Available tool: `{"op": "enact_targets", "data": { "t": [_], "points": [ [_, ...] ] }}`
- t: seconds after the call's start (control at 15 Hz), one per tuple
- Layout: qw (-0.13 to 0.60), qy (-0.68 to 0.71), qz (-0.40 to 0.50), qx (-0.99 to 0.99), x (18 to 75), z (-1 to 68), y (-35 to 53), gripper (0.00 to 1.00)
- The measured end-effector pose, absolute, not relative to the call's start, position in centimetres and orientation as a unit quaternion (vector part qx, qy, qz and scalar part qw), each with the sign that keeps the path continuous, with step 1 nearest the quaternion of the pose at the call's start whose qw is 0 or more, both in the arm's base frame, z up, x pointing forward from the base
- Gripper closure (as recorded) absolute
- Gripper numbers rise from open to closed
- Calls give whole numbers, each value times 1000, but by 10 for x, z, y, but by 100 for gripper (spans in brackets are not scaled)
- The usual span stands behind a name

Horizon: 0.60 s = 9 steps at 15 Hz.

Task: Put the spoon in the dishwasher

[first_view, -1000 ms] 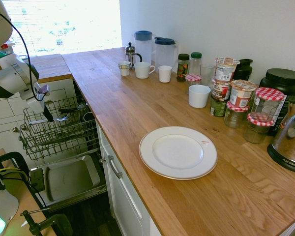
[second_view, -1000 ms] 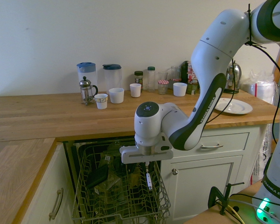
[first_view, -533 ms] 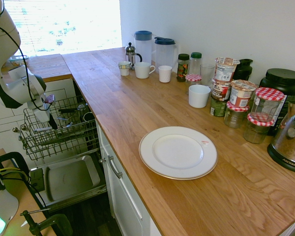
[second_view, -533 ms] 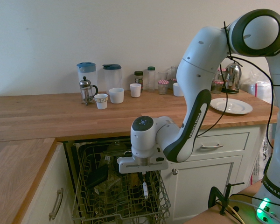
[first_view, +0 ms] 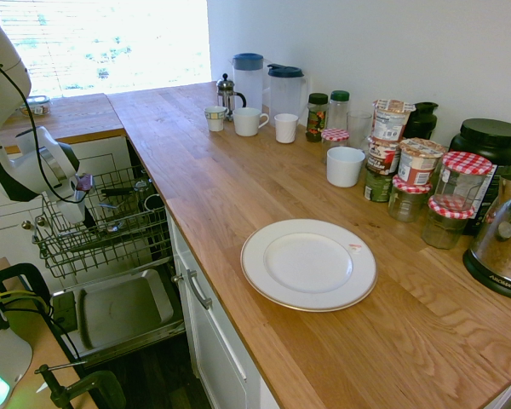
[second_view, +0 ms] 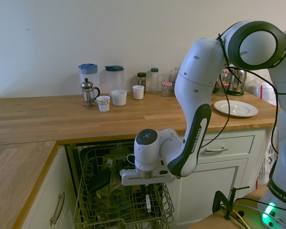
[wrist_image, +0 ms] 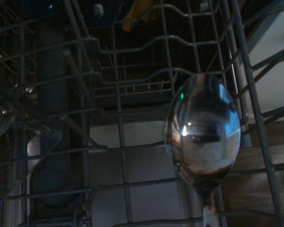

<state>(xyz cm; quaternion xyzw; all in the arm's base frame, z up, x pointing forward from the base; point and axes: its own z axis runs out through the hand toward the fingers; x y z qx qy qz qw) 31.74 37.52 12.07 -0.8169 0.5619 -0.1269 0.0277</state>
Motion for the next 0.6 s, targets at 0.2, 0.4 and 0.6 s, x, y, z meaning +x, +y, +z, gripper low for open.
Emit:
{"op": "enact_targets", "data": {
  "t": [0.2, 0.4, 0.6],
  "points": [
    [28, 563, -129, -816, 316, 121, 377, 0],
    [28, 564, -130, -815, 317, 121, 377, 0],
    [30, 565, -132, -814, 319, 126, 377, 0]
  ]
}}
